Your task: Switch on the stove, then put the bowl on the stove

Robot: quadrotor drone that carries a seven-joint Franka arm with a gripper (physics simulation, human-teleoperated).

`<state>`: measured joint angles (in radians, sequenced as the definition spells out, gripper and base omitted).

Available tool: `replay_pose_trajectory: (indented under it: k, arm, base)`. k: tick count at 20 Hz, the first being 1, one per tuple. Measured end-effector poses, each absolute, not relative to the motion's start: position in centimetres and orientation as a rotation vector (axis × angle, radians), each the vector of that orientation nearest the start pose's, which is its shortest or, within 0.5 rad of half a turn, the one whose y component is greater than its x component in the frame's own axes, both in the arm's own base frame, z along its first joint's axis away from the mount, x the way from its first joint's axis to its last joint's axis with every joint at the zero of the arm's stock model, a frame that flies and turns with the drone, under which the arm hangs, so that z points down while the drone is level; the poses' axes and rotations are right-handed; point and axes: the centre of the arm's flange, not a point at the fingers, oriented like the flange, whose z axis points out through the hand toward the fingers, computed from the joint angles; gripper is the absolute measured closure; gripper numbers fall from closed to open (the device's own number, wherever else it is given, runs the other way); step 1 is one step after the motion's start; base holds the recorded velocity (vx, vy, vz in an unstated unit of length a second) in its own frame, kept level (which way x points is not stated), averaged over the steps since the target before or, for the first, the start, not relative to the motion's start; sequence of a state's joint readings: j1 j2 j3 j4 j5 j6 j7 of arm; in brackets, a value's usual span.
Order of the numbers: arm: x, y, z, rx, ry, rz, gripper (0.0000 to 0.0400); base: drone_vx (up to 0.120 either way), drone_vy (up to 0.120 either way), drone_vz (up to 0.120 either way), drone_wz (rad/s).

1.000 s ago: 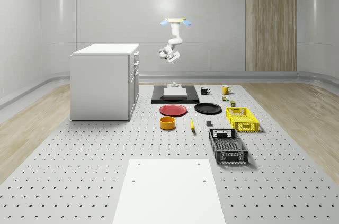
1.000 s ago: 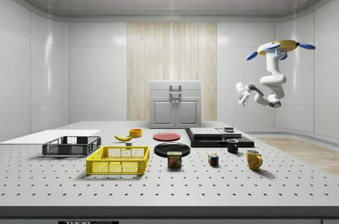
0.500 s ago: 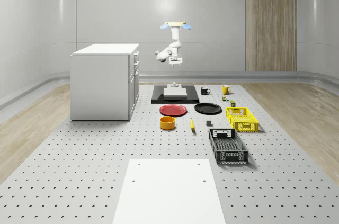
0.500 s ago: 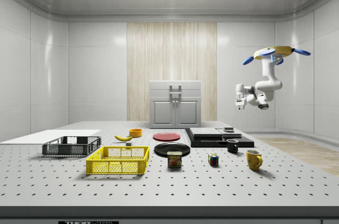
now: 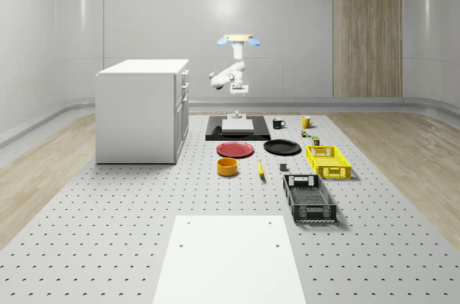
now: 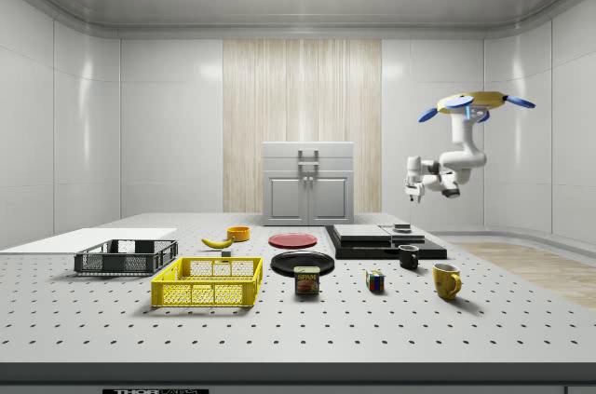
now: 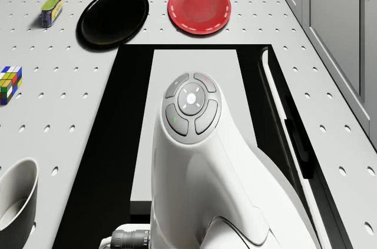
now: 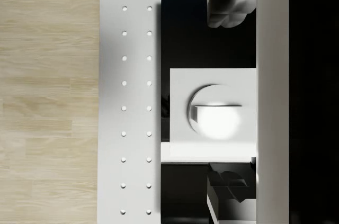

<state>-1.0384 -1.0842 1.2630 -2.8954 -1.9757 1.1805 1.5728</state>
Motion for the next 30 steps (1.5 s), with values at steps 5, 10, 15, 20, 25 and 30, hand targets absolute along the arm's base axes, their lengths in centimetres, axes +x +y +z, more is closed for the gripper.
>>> replay_pose_trajectory:
  k: [5,10,15,20,25,30]
  arm:
    - [30.68,0.03,49.08,0.005,-0.004,0.784,0.0000]
    - [30.68,0.00,49.08,0.003,-0.003,0.784,0.0000]
    - [30.68,-0.01,49.08,0.001,-0.002,0.784,0.0000]
    - [30.68,-0.02,49.08,0.001,-0.002,0.784,0.0000]
    - [30.68,-0.02,49.07,0.001,-0.002,0.784,0.0000]
    - [30.68,-0.01,49.07,0.001,-0.002,0.785,0.0000]
  base:
    - [0.120,0.000,-0.120,0.000]
    - [0.120,0.000,-0.120,0.000]
    - [0.120,0.000,-0.040,0.000]
    - [0.032,-0.040,0.000,0.000]
    - [0.000,0.000,-0.088,0.000]
    - [0.000,0.000,-0.120,0.000]
